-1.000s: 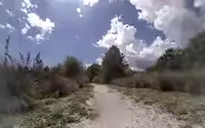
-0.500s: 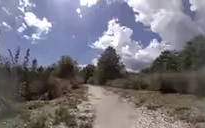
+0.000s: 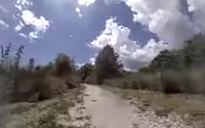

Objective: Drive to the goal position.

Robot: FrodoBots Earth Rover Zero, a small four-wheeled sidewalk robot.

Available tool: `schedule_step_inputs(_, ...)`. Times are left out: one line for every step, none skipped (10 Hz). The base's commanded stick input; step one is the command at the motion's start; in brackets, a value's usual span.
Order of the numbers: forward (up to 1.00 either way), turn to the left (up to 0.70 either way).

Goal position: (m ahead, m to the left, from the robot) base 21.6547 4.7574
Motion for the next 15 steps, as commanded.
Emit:
schedule_step_inputs(0.70,0.00)
schedule_step_inputs(0.70,0.00)
schedule_step_inputs(0.70,0.00)
schedule_step_inputs(0.70,0.00)
schedule_step_inputs(0.70,0.00)
schedule_step_inputs(0.70,0.00)
schedule_step_inputs(0.70,0.00)
schedule_step_inputs(0.70,0.00)
schedule_step_inputs(0.70,0.00)
schedule_step_inputs(0.70,0.00)
schedule_step_inputs(0.70,0.00)
schedule_step_inputs(0.70,0.00)
schedule_step_inputs(0.70,0.00)
schedule_step_inputs(0.70,0.00)
schedule_step_inputs(0.70,0.00)
